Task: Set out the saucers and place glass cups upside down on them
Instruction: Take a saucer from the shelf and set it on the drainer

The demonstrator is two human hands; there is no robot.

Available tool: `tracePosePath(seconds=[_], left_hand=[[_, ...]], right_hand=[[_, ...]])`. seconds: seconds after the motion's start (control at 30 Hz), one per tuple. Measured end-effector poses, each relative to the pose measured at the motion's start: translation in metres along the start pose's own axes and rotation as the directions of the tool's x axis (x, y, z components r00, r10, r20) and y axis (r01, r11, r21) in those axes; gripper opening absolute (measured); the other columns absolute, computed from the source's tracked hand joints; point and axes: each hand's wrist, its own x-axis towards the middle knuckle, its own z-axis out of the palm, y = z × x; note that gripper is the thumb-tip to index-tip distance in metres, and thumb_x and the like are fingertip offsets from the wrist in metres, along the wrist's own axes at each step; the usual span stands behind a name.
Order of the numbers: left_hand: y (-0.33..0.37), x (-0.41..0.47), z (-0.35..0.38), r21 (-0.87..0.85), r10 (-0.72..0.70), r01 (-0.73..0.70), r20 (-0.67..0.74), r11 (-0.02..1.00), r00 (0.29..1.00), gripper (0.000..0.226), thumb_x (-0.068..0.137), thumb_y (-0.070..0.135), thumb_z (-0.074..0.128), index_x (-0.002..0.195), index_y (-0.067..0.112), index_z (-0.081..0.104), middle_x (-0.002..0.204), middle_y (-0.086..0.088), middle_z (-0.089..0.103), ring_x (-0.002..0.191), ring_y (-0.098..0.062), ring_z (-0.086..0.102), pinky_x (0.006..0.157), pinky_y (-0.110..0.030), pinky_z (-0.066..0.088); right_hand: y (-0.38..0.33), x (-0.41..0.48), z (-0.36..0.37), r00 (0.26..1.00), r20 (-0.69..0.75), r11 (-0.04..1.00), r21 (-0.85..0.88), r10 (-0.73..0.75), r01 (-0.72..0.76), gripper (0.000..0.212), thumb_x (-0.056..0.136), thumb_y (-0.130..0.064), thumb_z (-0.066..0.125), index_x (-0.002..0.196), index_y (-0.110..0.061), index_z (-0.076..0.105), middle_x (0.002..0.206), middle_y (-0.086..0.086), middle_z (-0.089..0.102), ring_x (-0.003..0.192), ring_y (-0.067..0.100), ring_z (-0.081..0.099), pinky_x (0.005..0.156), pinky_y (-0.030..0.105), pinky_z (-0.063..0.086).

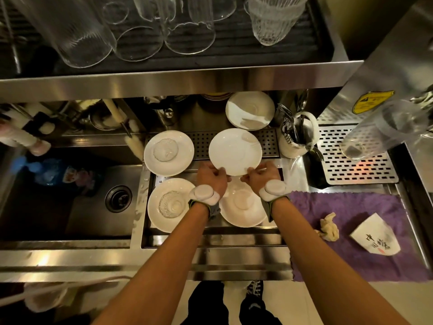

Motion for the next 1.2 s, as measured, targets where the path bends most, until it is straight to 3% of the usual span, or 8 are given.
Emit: tracePosePath(seconds=[0.23, 0.47, 0.6, 0.67, 0.77, 0.87, 1.0, 1.2], left_hand=[[-0.001, 0.002, -0.002, -0.027, -0.038, 0.037, -0.009, 0.999, 0.999, 0.021, 0.093, 0.011, 0.059, 0.085, 0.023, 0.043, 0.068, -0.008, 0.069, 0.076, -0.034, 0.074, 0.079, -0.053, 0.061], [-0.005, 0.006, -0.005, 0.028, -0.020, 0.020, -0.011, 0.999, 1.000, 0.023, 0.093, 0.013, 0.058, 0.079, 0.027, 0.047, 0.072, -0.011, 0.072, 0.075, -0.030, 0.075, 0.081, -0.049, 0.061], [-0.005, 0.006, -0.008, 0.075, -0.016, 0.017, -0.012, 0.997, 1.000, 0.006, 0.092, 0.017, 0.061, 0.090, 0.011, 0.060, 0.085, -0.019, 0.076, 0.074, -0.031, 0.075, 0.078, -0.048, 0.062], [-0.004, 0.006, -0.008, 0.079, -0.033, 0.035, -0.024, 0.996, 0.999, 0.020, 0.092, 0.018, 0.061, 0.104, 0.002, 0.059, 0.089, -0.021, 0.075, 0.073, -0.030, 0.074, 0.076, -0.047, 0.062], [-0.002, 0.001, -0.010, 0.071, -0.043, 0.046, -0.043, 0.996, 0.998, 0.027, 0.093, 0.022, 0.061, 0.108, 0.000, 0.058, 0.090, -0.021, 0.075, 0.077, -0.033, 0.074, 0.078, -0.049, 0.061], [-0.001, -0.002, -0.011, 0.113, -0.031, 0.038, -0.061, 0.993, 0.998, 0.031, 0.091, 0.028, 0.062, 0.108, 0.002, 0.063, 0.094, -0.016, 0.075, 0.086, -0.032, 0.073, 0.085, -0.045, 0.059], [0.007, -0.013, -0.014, 0.146, -0.011, 0.022, -0.070, 0.989, 0.997, 0.035, 0.089, 0.035, 0.064, 0.107, 0.005, 0.065, 0.097, -0.009, 0.075, 0.093, -0.025, 0.071, 0.088, -0.037, 0.056], [0.020, -0.034, -0.014, 0.143, 0.019, -0.002, -0.114, 0.990, 0.993, 0.040, 0.088, 0.032, 0.068, 0.111, 0.001, 0.057, 0.090, -0.007, 0.067, 0.095, -0.030, 0.067, 0.082, -0.030, 0.049]], right_hand=[[0.004, 0.009, 0.009, 1.000, -0.007, 0.998, 0.057, -0.002, 0.002, 0.026, 0.092, -0.007, 0.061, 0.078, -0.022, 0.044, 0.088, 0.022, 0.068, 0.075, 0.038, 0.072, 0.082, 0.062, 0.059], [0.008, 0.010, 0.014, 0.999, -0.027, 0.999, -0.023, -0.022, 0.022, 0.015, 0.092, -0.018, 0.065, 0.087, -0.015, 0.051, 0.060, 0.001, 0.067, 0.081, 0.034, 0.077, 0.086, 0.052, 0.061], [0.010, 0.012, 0.013, 1.000, -0.011, 1.000, -0.003, -0.005, 0.005, 0.019, 0.092, -0.019, 0.066, 0.095, -0.005, 0.054, 0.059, 0.000, 0.067, 0.065, 0.026, 0.073, 0.082, 0.049, 0.063], [0.011, 0.012, 0.012, 1.000, 0.015, 1.000, 0.023, 0.011, -0.011, 0.019, 0.092, -0.019, 0.066, 0.094, -0.005, 0.054, 0.061, 0.002, 0.067, 0.066, 0.028, 0.073, 0.083, 0.051, 0.062], [0.011, 0.012, 0.011, 0.998, 0.039, 0.997, 0.062, 0.041, -0.044, 0.018, 0.092, -0.021, 0.066, 0.088, -0.014, 0.050, 0.066, 0.005, 0.069, 0.080, 0.037, 0.076, 0.086, 0.056, 0.060], [0.011, 0.011, 0.006, 0.997, 0.062, 0.998, 0.039, 0.050, -0.053, 0.027, 0.091, -0.028, 0.067, 0.100, -0.006, 0.055, 0.061, -0.001, 0.072, 0.064, 0.017, 0.076, 0.079, 0.045, 0.064], [0.005, 0.006, -0.002, 0.991, 0.092, 0.990, 0.089, 0.101, -0.109, 0.030, 0.094, -0.021, 0.064, 0.109, 0.003, 0.056, 0.071, 0.008, 0.069, 0.061, 0.019, 0.069, 0.088, 0.055, 0.060], [-0.012, -0.012, -0.017, 0.989, 0.057, 0.986, 0.096, 0.134, -0.139, 0.015, 0.096, -0.018, 0.062, 0.086, -0.013, 0.051, 0.072, 0.009, 0.067, 0.059, 0.021, 0.068, 0.072, 0.039, 0.062]])
